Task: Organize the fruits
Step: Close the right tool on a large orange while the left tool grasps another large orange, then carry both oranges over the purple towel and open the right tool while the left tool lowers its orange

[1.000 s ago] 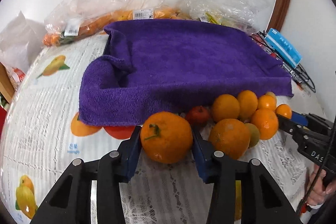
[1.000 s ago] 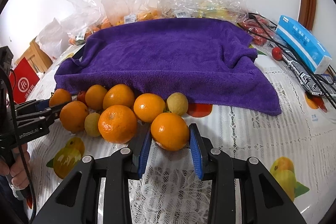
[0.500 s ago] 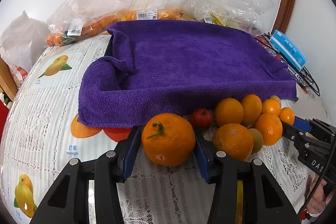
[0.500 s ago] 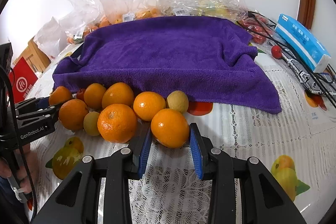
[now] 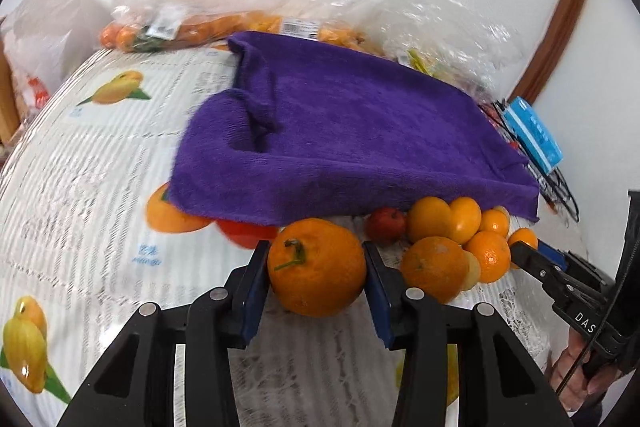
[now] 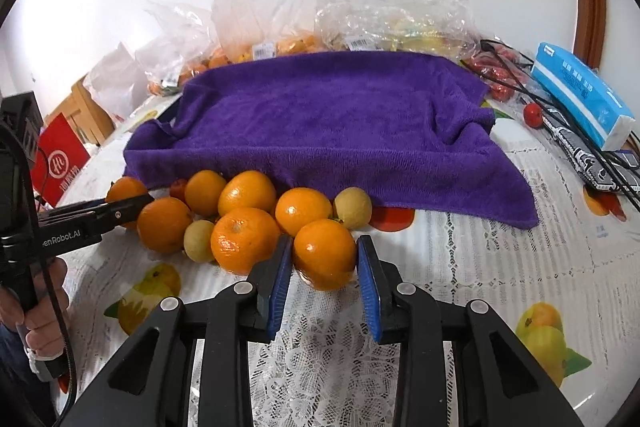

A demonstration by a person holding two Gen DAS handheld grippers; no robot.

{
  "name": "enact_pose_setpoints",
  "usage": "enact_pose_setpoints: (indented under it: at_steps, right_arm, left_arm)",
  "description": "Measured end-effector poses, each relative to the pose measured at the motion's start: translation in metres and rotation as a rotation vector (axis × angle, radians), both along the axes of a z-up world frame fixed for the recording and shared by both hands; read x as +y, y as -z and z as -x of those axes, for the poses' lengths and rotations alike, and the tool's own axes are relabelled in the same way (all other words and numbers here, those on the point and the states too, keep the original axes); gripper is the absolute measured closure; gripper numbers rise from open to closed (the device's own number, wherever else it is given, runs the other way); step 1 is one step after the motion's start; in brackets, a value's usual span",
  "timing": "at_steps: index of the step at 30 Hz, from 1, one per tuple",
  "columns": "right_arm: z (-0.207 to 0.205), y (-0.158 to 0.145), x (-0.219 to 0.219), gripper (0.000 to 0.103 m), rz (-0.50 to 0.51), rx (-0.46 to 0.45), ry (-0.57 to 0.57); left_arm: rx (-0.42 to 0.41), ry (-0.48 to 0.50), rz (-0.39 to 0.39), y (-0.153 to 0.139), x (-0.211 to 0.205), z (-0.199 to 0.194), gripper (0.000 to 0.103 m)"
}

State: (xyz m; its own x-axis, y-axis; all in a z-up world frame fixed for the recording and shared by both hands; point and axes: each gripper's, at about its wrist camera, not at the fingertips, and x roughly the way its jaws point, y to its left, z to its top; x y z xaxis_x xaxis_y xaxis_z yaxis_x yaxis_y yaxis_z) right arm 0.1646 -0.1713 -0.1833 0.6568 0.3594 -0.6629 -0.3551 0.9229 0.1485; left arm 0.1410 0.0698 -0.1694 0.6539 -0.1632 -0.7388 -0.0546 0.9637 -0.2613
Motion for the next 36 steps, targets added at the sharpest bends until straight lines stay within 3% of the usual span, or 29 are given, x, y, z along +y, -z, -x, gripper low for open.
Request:
enact_pose_setpoints:
  at_steps: [11,36]
  right_arm:
    - [0.013,-0.01,-0.013,0.071,-0.023,-0.014,0.031]
    - [0.051,-0.09,-0.034,0.071,-0.04,-0.14,0.069]
  left_arm:
    - [-0.005,-0.051,0.013,-0.007,0.025,0.03,0.061]
    - [-0.068,-0.09,-0.025,-0.061,0.026,0.066,0.061]
